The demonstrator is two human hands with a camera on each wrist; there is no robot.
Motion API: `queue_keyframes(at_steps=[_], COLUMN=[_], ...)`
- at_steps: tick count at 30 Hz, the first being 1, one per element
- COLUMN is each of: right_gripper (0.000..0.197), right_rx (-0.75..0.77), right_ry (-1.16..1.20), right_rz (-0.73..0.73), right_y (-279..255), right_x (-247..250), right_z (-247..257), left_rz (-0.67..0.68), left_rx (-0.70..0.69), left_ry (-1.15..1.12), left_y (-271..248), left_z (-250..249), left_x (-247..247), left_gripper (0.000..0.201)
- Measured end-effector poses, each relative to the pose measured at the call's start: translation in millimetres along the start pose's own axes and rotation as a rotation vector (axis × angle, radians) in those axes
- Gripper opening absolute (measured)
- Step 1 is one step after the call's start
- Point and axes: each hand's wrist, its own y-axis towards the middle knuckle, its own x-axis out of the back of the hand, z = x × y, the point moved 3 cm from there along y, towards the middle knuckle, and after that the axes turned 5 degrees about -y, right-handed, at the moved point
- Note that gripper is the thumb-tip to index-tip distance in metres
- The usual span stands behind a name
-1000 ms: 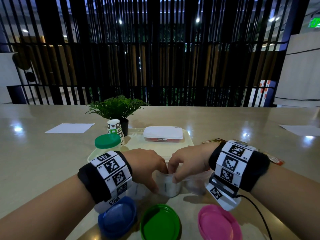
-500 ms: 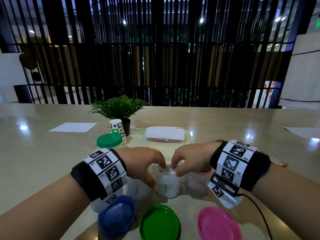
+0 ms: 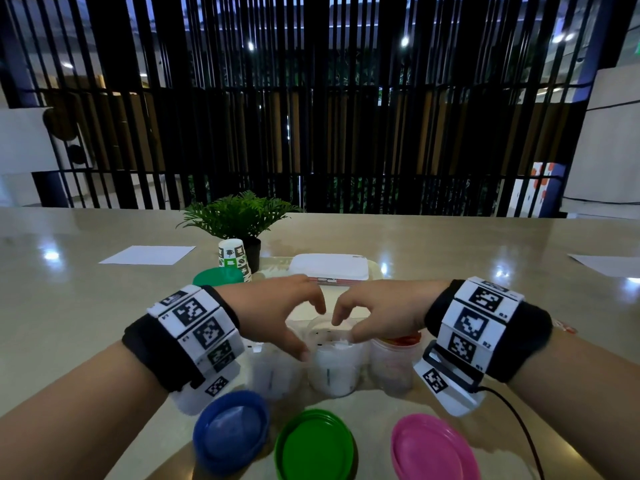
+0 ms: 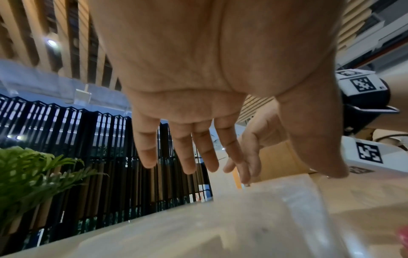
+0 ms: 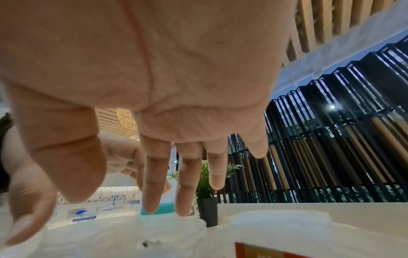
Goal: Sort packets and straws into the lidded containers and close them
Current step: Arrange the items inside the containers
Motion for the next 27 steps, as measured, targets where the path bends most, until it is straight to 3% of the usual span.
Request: queue_keyframes(at_steps=[6,13,21,27], right_gripper=[0.037,0.037,0.045,0.047], right_rx=[0.062,0.115,0.154,0.127], right_ry=[0.016,-0.049,-0.04,-0.091], right_rz=[-0.058,-0.102,-0.011,0.087], right_y=[5.2,22.1,39.6,47.3], right_x=[0.5,-5.5,-13.5,-18.0], right_z=[9.9,31.1,55.4,64.3], left_rz=[-0.017,0.088,0.123,0.188], left_rx=[0.087,0.211,0.255,0.239], left_ry=[-0.014,0.033,0.148,0.141], left_y=[-13.9,-29.5,-37.2,-29.7], left_z=[19.4,42.6,52.3,45.8], left_x=[11.5,3.0,-10.9,-22.2], left_gripper=[0.077,0.062,0.076,0.067])
